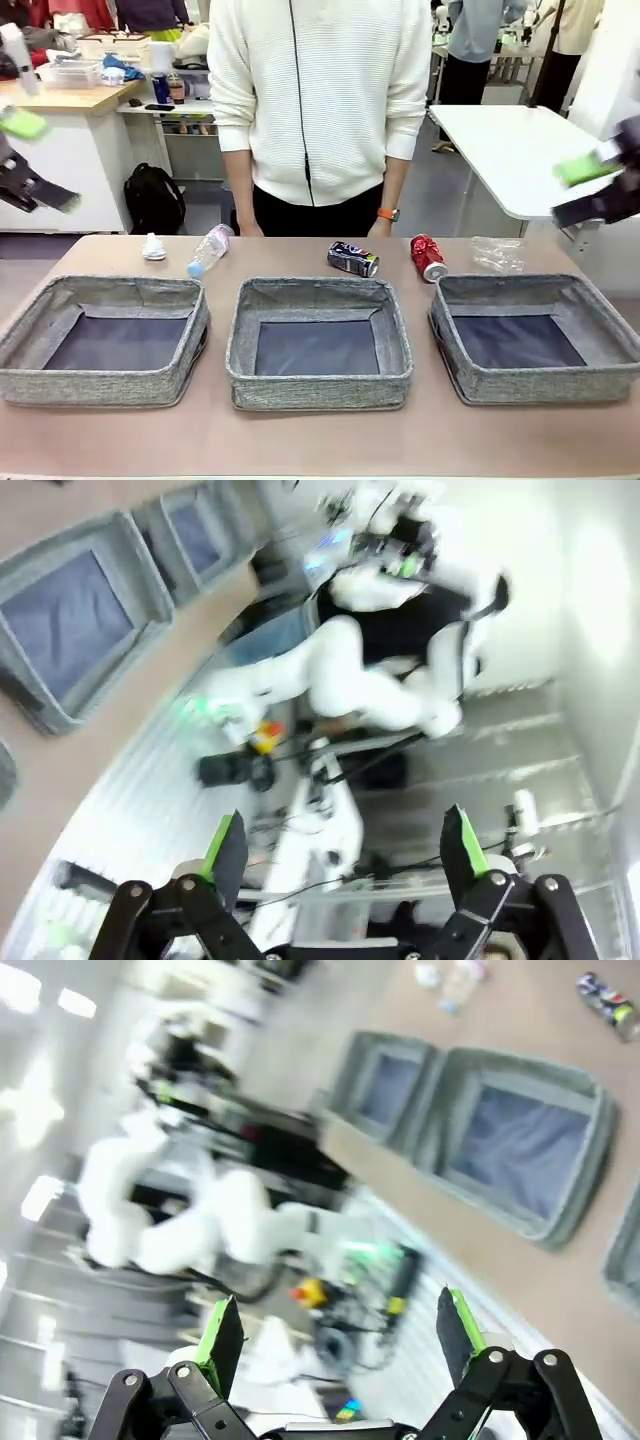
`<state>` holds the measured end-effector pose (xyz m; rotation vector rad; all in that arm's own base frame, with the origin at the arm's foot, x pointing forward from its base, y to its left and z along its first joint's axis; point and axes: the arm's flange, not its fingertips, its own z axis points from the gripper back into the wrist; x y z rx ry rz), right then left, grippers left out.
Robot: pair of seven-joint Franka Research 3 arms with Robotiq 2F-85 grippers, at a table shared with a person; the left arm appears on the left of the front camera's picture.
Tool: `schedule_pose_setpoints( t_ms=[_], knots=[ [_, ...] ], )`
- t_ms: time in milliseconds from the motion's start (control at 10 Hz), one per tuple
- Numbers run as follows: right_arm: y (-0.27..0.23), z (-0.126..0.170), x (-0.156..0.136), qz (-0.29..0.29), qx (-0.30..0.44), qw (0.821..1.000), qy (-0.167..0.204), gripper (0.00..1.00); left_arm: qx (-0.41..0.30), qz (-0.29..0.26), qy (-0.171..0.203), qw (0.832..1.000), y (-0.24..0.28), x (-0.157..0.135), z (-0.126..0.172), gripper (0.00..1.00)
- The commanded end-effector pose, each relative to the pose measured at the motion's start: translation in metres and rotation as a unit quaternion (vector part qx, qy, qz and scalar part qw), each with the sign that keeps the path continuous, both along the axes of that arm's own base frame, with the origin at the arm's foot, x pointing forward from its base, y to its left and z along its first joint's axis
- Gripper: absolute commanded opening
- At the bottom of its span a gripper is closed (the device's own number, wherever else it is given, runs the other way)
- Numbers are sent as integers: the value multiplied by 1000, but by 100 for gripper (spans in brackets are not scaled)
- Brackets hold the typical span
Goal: Sort the waste into the appropriate baskets.
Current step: Pick up the waste item pointed out by the person.
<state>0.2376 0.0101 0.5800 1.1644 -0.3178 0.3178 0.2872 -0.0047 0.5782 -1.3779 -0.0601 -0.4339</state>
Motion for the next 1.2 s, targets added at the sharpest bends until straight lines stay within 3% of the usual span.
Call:
schedule_pose_setpoints(
  t_ms=[0,100,300,400,1100],
  knots=[
    [-31,-55,-2,-94,178,975,92,100,-85,84,84,989,48,10,-38,100],
    [-41,-62,3,-111,210,967,98,100,-70,124,97,985,71,5,-47,100],
    [-42,-69,11,-182,141,971,68,100,-46,167,87,981,88,-7,-49,100],
    [-82,-27,27,-104,185,972,98,100,-71,126,104,984,96,-1,-54,100],
    [-82,-27,27,-104,185,972,98,100,-71,126,104,984,96,-1,-54,100]
  ],
)
